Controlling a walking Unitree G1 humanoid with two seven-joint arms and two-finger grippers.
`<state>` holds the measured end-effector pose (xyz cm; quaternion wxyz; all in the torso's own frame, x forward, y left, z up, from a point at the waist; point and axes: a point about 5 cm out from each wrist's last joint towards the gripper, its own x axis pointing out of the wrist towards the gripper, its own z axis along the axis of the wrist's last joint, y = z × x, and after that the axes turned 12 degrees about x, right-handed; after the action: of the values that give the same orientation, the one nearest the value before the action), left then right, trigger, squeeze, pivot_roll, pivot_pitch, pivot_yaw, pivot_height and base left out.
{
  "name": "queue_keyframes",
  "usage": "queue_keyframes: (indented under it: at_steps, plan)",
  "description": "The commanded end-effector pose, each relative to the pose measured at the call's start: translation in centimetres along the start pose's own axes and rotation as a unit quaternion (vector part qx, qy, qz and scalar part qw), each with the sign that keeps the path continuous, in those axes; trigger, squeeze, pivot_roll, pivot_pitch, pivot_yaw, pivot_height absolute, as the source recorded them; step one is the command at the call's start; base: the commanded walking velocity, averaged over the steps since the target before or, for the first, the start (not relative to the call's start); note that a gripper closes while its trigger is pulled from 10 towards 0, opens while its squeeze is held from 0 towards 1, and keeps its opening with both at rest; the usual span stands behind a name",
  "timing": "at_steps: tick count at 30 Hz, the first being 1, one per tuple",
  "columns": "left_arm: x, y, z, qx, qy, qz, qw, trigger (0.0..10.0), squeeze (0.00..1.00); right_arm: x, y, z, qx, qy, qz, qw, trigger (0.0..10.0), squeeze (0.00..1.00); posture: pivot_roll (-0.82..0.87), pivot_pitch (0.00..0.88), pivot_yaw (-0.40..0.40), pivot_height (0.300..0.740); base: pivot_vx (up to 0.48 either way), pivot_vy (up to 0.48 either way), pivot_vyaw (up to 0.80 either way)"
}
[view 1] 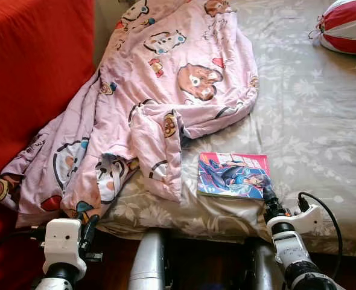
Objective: Clean up the room
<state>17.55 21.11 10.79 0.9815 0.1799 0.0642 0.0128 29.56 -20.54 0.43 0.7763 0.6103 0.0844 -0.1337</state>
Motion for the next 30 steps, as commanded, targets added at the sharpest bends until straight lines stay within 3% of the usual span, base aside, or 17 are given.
queue_keyframes:
  at_steps: [1, 10, 17, 23, 30]
  plan:
    - [-0.4, 0.5, -0.1, 0.018, 0.010, 0.001, 1.000, 10.0, 0.00, -1.0, -2.0, -2.0, 0.031, 0.029, -0.053, 0.998, 10.0, 0.00, 0.36, 0.244, 0.146, 0.568, 0.000, 0.000, 0.00]
    - [-0.9, 1.0, 0.0, 0.030, 0.014, 0.003, 0.999, 10.0, 0.00, -0.3, -0.6, -2.8, 0.048, 0.037, -0.039, 0.997, 10.0, 0.00, 0.38, 0.246, 0.147, 0.568, 0.000, 0.000, 0.00]
    - [-1.1, 0.9, -0.1, 0.031, 0.017, 0.001, 0.999, 10.0, 0.00, -0.2, -0.5, -2.8, 0.047, 0.036, -0.043, 0.997, 10.0, 0.00, 0.38, 0.250, 0.145, 0.568, 0.000, 0.000, 0.00]
    - [-1.6, 0.9, 0.1, 0.037, 0.019, -0.005, 0.999, 10.0, 0.00, -0.5, -1.2, -3.0, 0.032, 0.047, -0.084, 0.995, 10.0, 0.00, 0.39, 0.264, 0.151, 0.568, 0.000, 0.000, 0.00]
    - [-1.9, 0.9, 0.3, 0.042, 0.019, -0.007, 0.999, 10.0, 0.00, -0.1, -0.3, -3.8, 0.039, 0.062, -0.062, 0.995, 10.0, 0.00, 0.39, 0.276, 0.156, 0.568, 0.000, 0.000, 0.00]
